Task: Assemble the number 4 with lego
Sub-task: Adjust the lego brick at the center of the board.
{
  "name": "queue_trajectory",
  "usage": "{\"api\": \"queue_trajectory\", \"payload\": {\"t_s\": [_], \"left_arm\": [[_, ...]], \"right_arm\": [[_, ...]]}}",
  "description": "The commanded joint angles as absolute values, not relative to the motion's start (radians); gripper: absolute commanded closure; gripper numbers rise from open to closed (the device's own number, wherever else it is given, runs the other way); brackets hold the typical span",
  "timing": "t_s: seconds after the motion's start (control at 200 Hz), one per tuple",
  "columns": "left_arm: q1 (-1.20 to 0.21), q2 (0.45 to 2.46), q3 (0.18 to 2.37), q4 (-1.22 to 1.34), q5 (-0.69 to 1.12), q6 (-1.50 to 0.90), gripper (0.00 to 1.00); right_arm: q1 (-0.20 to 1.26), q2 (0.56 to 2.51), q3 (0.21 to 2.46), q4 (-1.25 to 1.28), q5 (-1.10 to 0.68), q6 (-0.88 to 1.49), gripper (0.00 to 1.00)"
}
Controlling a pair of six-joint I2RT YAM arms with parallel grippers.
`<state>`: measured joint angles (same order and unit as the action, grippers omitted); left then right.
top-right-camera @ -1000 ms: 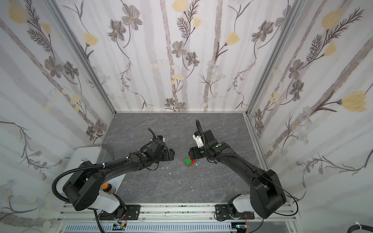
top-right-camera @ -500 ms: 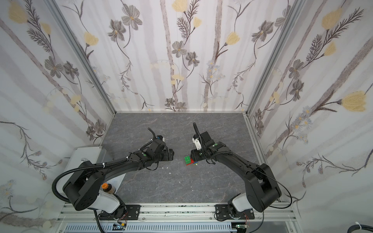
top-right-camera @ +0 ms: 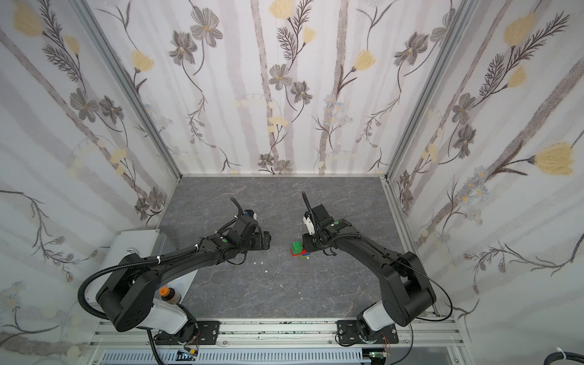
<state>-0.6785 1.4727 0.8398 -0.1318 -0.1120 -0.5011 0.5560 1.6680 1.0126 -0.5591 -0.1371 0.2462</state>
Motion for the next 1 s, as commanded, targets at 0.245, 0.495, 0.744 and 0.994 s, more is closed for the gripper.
{"api": "queue_trajectory", "payload": {"t_s": [0.245, 0.495, 0.744, 0.994], "left_arm": [[-0.58, 1.353, 0.861, -0.169, -0.132, -0.439, 0.0], [-0.504, 1.332, 0.888, -0.18, -0.101, -0.4, 0.0], [-0.459, 1.306, 0.9, -0.213, -0.084, -0.397, 0.0], [-0.429, 1.282, 0.893, -0.239, -0.087, -0.396, 0.0]], "right_arm": [[0.545, 1.851, 1.244, -0.968, -0.175, 0.22, 0.7], [0.543, 2.041, 1.48, -1.028, -0.142, 0.23, 0.63], [0.526, 2.184, 1.7, -1.011, -0.126, 0.226, 0.58], [0.504, 2.241, 1.758, -0.978, -0.115, 0.207, 0.55]]}}
